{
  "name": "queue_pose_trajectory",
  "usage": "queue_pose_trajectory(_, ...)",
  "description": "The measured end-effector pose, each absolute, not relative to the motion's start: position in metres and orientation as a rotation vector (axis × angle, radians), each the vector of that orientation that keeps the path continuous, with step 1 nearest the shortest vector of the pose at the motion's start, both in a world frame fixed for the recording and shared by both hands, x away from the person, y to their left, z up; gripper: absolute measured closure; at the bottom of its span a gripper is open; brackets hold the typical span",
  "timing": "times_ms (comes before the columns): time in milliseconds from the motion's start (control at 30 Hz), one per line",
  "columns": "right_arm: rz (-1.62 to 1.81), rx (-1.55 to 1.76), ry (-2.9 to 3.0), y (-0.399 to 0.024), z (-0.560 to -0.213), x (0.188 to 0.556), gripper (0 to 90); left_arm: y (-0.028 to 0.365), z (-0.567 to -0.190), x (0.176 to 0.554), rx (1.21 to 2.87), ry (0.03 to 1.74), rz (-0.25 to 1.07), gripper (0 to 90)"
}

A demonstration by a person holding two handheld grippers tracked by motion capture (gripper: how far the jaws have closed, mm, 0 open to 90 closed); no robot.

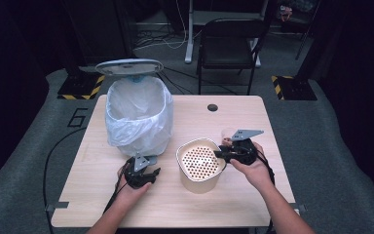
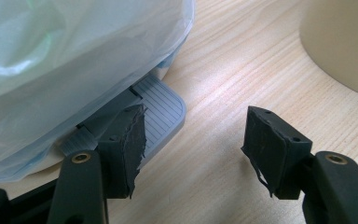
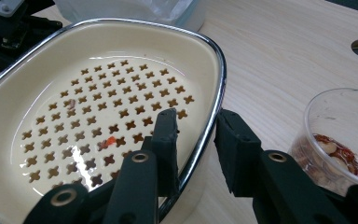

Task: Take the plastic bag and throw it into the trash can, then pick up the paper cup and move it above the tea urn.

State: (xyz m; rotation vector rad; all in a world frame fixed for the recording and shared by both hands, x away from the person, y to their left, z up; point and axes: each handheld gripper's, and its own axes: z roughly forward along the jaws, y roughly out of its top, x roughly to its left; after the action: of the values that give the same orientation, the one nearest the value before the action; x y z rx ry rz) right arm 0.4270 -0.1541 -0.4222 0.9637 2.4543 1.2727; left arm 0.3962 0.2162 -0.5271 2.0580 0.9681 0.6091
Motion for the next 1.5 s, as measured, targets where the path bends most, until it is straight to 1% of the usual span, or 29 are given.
queue_pose_trajectory(167,1.299,0.957,2.458,-0.159,-0.424,0.419,69.2,0.216,-0.527,0.396,2.056,0.969,0.607,38.6)
queue_pose_trajectory(433,1.296,0.95,2.467,-0.16,-0.423,0.416,68.5,0.216,-0.527,0.396,2.057,0.969,0.607,38.7)
queue_pose_trajectory(467,1.297,0.953,2.471,-0.161,-0.422,0.416,65.8,0.216,-0.527,0.396,2.055,0.971,0.606,38.6)
queue_pose_trajectory(500,1.325,0.961,2.447,-0.163,-0.419,0.417,58.6,0.216,-0.527,0.396,2.054,0.971,0.604,38.6)
queue_pose_trajectory(533,1.325,0.961,2.447,-0.163,-0.419,0.417,58.6,0.216,-0.527,0.396,2.054,0.972,0.604,38.6)
queue_pose_trajectory(633,1.409,0.987,2.383,-0.169,-0.408,0.416,54.3,0.216,-0.527,0.396,2.056,0.969,0.607,38.6)
queue_pose_trajectory(733,1.424,0.979,2.328,-0.177,-0.397,0.416,50.7,0.216,-0.527,0.396,2.056,0.97,0.606,38.6)
queue_pose_trajectory(767,1.418,0.989,2.316,-0.18,-0.395,0.417,49.7,0.216,-0.527,0.396,2.055,0.97,0.606,38.6)
queue_pose_trajectory(900,1.428,1.035,2.218,-0.196,-0.394,0.424,40.3,0.216,-0.527,0.396,2.059,0.967,0.61,38.6)
queue_pose_trajectory(933,1.428,1.035,2.218,-0.196,-0.394,0.424,40.3,0.216,-0.527,0.396,2.057,0.969,0.608,38.6)
queue_pose_trajectory(967,1.418,1.051,2.199,-0.199,-0.396,0.427,36.2,0.216,-0.527,0.396,2.056,0.97,0.606,38.6)
queue_pose_trajectory(1033,1.389,1.065,2.184,-0.203,-0.401,0.431,23.9,0.216,-0.527,0.396,2.056,0.969,0.607,38.7)
queue_pose_trajectory(1067,1.364,1.079,2.163,-0.205,-0.405,0.434,21.0,0.216,-0.527,0.396,2.058,0.968,0.609,38.6)
queue_pose_trajectory(1300,1.257,1.121,2.153,-0.216,-0.433,0.451,21.1,0.216,-0.527,0.396,2.056,0.97,0.607,38.6)
queue_pose_trajectory(1500,1.234,1.128,2.138,-0.219,-0.445,0.462,21.0,0.216,-0.527,0.396,2.057,0.969,0.608,38.6)
